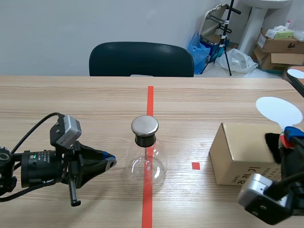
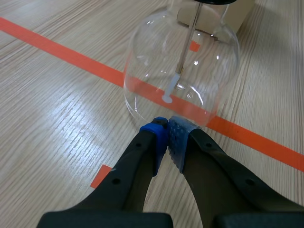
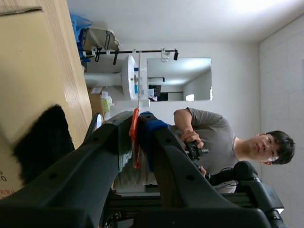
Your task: Do the electroscope experiment
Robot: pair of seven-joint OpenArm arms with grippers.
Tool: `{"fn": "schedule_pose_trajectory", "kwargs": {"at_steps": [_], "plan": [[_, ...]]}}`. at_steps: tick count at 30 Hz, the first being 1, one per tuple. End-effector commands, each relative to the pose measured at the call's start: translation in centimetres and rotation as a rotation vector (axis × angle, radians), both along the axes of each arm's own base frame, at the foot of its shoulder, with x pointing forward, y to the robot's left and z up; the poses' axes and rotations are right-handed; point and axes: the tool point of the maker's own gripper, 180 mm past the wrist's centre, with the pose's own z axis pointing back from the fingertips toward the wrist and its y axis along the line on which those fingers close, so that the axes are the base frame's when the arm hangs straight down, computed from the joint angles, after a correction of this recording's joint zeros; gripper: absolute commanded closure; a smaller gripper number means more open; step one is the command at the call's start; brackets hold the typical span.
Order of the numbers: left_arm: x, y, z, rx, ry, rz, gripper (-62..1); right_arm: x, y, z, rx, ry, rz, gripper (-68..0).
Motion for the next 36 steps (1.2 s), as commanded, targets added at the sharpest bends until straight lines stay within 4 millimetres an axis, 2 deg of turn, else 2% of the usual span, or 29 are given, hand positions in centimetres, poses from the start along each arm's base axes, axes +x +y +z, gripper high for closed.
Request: {"fn": "schedule_pose_trajectory", "kwargs": {"at_steps": [1, 5, 10, 16, 24, 29, 36], "plan": [[0.2, 0.2, 1.5, -0.064, -0.030, 0.012, -3.8, 0.0, -0.6, 1.8, -0.001, -0.080, -0.005, -1.0], [-0.6, 1.8, 3.3, -0.142, -0.068, 0.022, -3.8, -0.4, -2.3, 2.1, -0.008, -0.091, -0.044, -1.0], [-3.0, 3.4, 5.3, -0.154, -0.117, -0.050, -3.8, -1.2, -4.3, 1.8, -0.010, -0.088, -0.091, -1.0], [-5.5, 6.1, 9.4, -0.240, -0.164, -0.090, -3.8, -1.9, -5.9, 0.1, -0.018, -0.051, -0.123, -1.0], [-9.4, 8.4, 14.1, -0.326, -0.187, -0.165, -3.8, -1.5, -6.9, -1.9, -0.024, -0.025, -0.123, -1.0], [-11.2, 8.7, 14.6, -0.318, -0.180, -0.207, -3.8, -1.4, -7.0, -2.9, -0.019, -0.008, -0.113, -1.0], [-11.2, 9.3, 14.8, -0.300, -0.200, -0.184, -3.7, -1.5, -7.1, -4.9, -0.001, 0.034, -0.117, -1.0]]}}
